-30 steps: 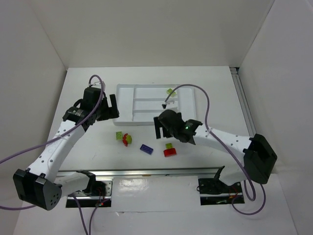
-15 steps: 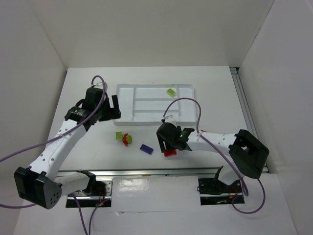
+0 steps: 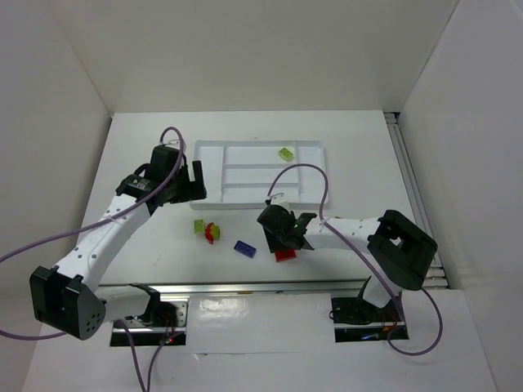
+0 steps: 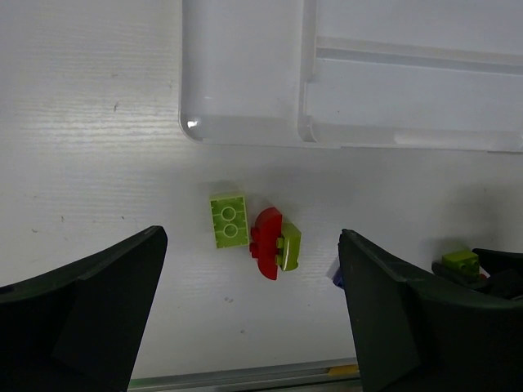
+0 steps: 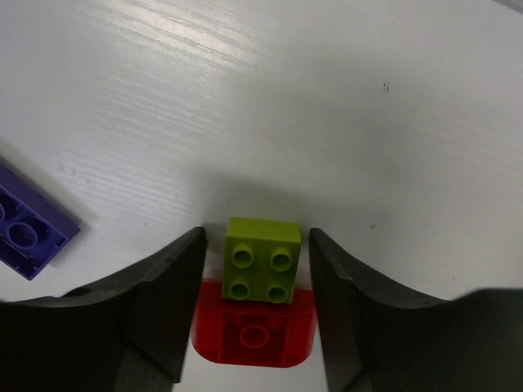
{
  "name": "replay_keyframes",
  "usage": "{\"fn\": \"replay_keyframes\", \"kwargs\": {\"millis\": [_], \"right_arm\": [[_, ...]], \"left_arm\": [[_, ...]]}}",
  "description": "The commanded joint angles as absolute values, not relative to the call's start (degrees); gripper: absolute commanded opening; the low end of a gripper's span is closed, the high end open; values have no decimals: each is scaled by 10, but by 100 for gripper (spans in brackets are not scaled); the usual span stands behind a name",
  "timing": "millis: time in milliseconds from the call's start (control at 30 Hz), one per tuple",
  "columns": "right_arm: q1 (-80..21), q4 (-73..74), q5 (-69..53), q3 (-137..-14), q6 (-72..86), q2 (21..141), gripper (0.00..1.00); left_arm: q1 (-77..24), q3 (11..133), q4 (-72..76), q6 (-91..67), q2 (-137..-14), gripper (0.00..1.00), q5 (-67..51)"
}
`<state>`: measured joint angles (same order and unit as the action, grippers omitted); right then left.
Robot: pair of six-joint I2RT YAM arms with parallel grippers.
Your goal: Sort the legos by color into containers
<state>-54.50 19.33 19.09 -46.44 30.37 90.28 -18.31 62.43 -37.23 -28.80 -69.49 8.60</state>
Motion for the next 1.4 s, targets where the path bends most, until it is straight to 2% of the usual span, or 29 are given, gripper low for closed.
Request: {"fn": "replay_keyframes", "kwargs": {"millis": [0, 133, 167, 267, 367, 500, 533, 633, 833, 933, 1067, 1200, 1300, 1367], "right_arm": [[-549, 178, 214, -487, 301, 919, 58], [-555, 190, 237, -498, 301, 919, 45], [-561, 200, 252, -507, 310, 919, 39], [-561, 216, 285, -531, 317, 913, 36], [-561, 216, 264, -563, 306, 890, 36], [-542, 200, 154, -602, 284, 868, 37], [-532, 193, 75, -602, 278, 861, 37], [-489, 137, -64, -590, 272, 847, 37], [-454, 142, -77, -634, 242, 867, 37], [-448, 156, -25, -691, 231, 901, 38], [-448, 181, 162, -782, 225, 987, 38], [-414, 200, 202, -878, 230, 1074, 38], [-387, 217, 211, -955, 235, 1139, 38], [-380, 217, 217, -962, 236, 1159, 38]], "left_arm": [[-192, 636, -357, -295, -697, 97, 79], [-192, 631, -357, -295, -697, 97, 84], [-192, 631, -357, -295, -697, 97, 84], [-192, 631, -357, -295, -692, 96, 84], [-192, 631, -357, -290, -679, 96, 91], [-192, 631, -357, -271, -674, 96, 84], [-192, 631, -357, -271, -668, 96, 84], [-192, 631, -369, -271, -668, 96, 110], [-192, 647, -387, -260, -679, 97, 128], [-192, 647, -387, -279, -679, 97, 146], [-192, 652, -399, -287, -679, 97, 168], [-192, 652, -405, -287, -679, 100, 185], [-192, 652, -410, -279, -685, 100, 157], [-192, 652, -416, -272, -694, 100, 157]]}}
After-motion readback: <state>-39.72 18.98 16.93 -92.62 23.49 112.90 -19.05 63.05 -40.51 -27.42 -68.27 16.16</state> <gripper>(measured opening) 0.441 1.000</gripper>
